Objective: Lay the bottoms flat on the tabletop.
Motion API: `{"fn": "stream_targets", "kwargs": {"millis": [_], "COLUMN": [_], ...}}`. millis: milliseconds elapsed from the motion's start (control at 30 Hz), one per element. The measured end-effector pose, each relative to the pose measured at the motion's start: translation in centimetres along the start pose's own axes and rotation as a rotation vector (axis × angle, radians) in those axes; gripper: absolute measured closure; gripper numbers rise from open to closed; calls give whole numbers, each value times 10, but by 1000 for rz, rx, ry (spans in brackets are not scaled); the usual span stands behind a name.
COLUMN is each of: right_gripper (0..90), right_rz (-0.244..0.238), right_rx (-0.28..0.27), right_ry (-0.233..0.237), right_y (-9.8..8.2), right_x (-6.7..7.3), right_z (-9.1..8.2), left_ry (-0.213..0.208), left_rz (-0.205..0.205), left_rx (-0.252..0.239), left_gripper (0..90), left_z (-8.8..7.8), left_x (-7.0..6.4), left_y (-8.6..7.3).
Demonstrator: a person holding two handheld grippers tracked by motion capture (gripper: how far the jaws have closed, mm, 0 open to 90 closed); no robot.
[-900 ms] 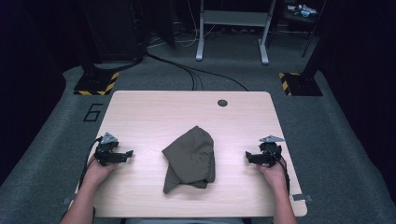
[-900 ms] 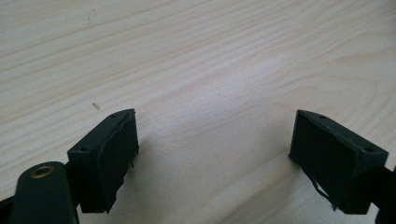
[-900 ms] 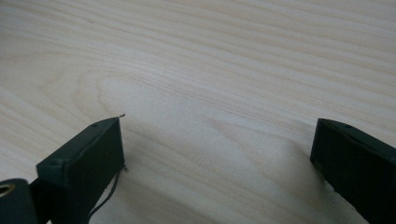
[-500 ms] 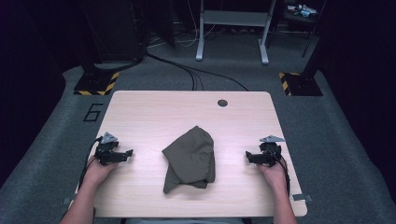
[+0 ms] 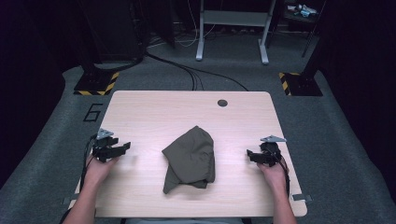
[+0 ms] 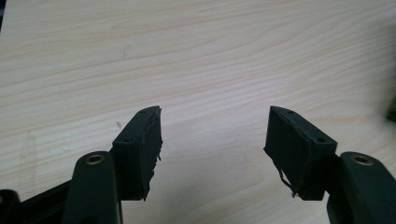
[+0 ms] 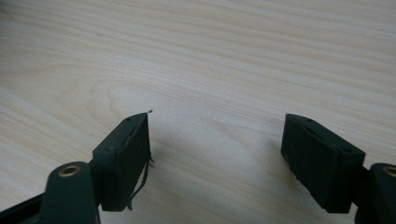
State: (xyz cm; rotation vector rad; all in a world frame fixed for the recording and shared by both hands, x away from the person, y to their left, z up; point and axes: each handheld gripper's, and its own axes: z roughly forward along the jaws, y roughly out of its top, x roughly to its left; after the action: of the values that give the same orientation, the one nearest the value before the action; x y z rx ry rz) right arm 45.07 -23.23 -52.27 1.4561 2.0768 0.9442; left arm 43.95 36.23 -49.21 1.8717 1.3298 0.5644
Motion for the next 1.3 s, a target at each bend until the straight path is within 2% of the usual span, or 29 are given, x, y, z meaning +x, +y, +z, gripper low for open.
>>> {"fn": "stream_targets", "kwargs": {"millis": [233,267,333,433,467,500,600,700,733,800,833,867,900,933,967,1000,1033,1067,1133,1200,1233,1300], "right_gripper": [264,268,270,278,278,278,277,274,274,274,274,273,272,271,270,269,269,268,270,270,270,270], "right_rz": [-18,-33,-24,-38,-47,-53,-45,-62,-68,-67,-52,-74,-71,-71,-65,-78,-66,-66,-65,-64,-64,-64], "right_rx": [-11,-5,-5,5,9,10,11,16,15,16,14,15,13,9,4,0,-2,-10,-25,-26,-26,-26], "right_ry": [3,10,13,18,18,18,27,29,28,32,36,33,32,33,35,35,35,36,35,36,36,36], "right_y": [3,3,3,4,4,3,2,2,2,2,2,2,1,1,1,1,0,-1,-3,-4,-4,-4], "right_x": [8,10,12,15,15,15,16,17,18,18,19,19,20,20,21,20,21,21,20,21,21,21], "right_z": [-4,-5,-5,-3,-2,-1,1,2,3,3,3,3,3,3,4,4,4,4,3,3,3,3], "left_ry": [-23,-37,-50,-74,-74,-81,-85,-98,-106,-114,-118,-121,-121,-131,-131,-128,-126,-126,-142,-156,-156,-163], "left_rz": [17,13,15,7,7,18,25,63,82,91,100,116,116,128,137,156,177,177,196,190,190,186], "left_rx": [-8,-10,-10,-23,-23,-29,-33,-28,-30,-29,-33,-24,-24,-21,-20,-13,-6,-6,-2,-5,-5,-3], "left_gripper": [349,337,333,323,322,322,318,318,318,318,318,317,315,315,312,311,309,308,308,308,306,306], "left_z": [-4,-5,-7,-11,-11,-13,-14,-16,-15,-15,-15,-15,-15,-15,-16,-16,-16,-16,-17,-19,-19,-21], "left_x": [-15,-19,-22,-29,-29,-36,-43,-56,-67,-71,-78,-87,-87,-98,-102,-108,-114,-114,-125,-139,-139,-149], "left_y": [7,9,10,16,16,19,22,26,29,30,32,34,34,38,39,40,41,41,44,47,47,48]}}
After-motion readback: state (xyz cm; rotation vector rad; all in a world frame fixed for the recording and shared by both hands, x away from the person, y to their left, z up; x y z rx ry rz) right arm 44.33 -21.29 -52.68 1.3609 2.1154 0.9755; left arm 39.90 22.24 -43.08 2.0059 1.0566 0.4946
